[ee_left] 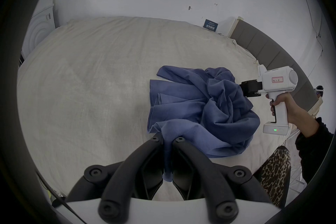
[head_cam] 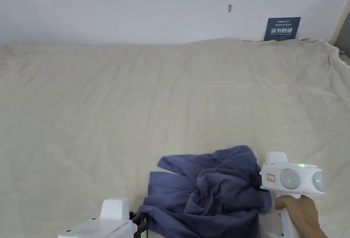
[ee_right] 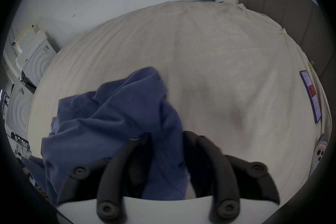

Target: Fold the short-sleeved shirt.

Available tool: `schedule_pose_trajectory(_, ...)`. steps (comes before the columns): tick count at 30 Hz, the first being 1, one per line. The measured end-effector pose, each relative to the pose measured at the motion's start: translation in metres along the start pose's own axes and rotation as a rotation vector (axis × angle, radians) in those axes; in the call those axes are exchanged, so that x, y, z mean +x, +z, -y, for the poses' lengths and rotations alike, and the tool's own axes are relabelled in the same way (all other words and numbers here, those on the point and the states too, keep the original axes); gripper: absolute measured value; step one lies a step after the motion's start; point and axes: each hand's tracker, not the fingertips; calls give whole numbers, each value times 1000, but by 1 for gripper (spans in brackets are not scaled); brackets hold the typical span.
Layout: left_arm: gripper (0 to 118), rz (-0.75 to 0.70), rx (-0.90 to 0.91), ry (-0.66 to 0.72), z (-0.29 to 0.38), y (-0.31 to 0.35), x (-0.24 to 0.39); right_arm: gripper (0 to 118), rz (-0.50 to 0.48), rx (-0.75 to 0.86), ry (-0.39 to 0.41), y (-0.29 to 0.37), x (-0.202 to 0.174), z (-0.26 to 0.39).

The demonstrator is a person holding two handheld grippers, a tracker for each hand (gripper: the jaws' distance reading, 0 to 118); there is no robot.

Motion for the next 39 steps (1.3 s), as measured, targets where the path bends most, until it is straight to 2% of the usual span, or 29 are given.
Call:
schedule_pose_trajectory(1,5,1,2,1,0,1,0,5,3,10,28,3,-4,2)
schedule_pose_trajectory(5,5,8,10,6,1,5,-1,5,6,61,60,23,-8,6)
schedule_pose_trajectory(17,5,26,131,109,-26,42,-28,5,-111,378,21,176,14,-16)
schedule_pose_trajectory(23,5,-57,264,118,-82,76,-58,5,-119,497,0,247,21,-43)
schedule_pose_trajectory(26,5,-109,321,105,-116,90,-74,5,-89,543,10,268,20,-62)
schedule_pose_trajectory(39,5,-205,530,63,-272,139,-81,5,-54,711,5,300,-6,-177)
